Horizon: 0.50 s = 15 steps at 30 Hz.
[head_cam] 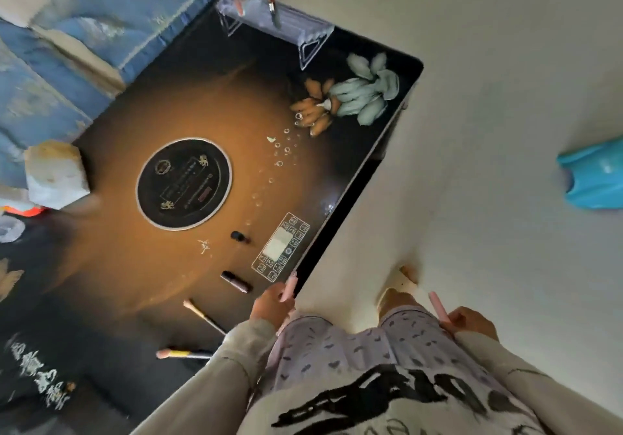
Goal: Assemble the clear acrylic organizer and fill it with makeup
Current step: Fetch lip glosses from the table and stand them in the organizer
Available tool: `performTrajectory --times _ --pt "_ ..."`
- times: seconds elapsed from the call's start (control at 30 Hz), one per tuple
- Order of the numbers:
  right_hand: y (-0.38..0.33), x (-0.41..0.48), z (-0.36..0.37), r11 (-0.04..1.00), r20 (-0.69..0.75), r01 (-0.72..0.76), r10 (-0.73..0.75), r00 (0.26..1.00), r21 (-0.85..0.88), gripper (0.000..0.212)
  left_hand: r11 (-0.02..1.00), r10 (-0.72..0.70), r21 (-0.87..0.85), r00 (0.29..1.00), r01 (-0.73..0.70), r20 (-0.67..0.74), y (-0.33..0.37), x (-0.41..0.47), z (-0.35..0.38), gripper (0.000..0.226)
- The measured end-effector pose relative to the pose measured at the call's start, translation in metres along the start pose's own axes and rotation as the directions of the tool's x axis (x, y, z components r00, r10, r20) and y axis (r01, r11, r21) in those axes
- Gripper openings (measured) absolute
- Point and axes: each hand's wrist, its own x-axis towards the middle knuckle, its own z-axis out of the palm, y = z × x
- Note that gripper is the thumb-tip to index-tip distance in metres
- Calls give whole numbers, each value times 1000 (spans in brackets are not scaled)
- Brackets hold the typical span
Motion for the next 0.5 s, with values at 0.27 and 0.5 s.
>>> performTrajectory --times 0.27,0.5 --pt "41 53 -102 994 67 -109 109 992 7 43 975 -66 221 991 38 119 109 29 39 32" --pt "58 97 -173 1000 27 -16 16 1000 -11 26 969 -42 248 992 10 122 200 52 68 48"
